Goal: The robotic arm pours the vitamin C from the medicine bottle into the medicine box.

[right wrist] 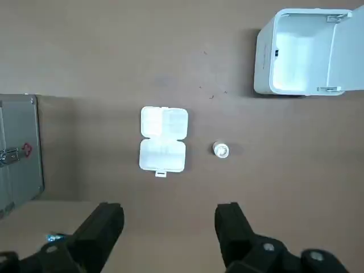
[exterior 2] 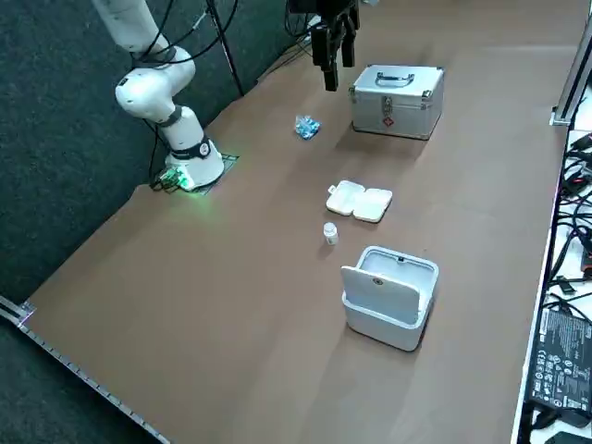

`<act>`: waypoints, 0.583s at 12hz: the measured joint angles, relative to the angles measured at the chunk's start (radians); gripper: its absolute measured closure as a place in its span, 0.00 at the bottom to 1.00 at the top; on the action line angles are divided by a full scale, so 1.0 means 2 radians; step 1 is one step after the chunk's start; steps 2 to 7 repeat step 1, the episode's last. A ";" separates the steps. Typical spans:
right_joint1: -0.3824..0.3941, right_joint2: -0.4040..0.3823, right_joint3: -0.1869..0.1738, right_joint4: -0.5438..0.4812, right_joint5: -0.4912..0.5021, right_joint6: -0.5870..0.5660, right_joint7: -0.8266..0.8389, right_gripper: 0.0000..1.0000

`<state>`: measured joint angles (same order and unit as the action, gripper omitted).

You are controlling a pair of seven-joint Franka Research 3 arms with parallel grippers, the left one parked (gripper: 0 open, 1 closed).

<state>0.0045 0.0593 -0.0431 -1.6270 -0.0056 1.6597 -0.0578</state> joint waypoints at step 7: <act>0.000 0.000 0.000 0.000 0.000 0.001 0.000 0.00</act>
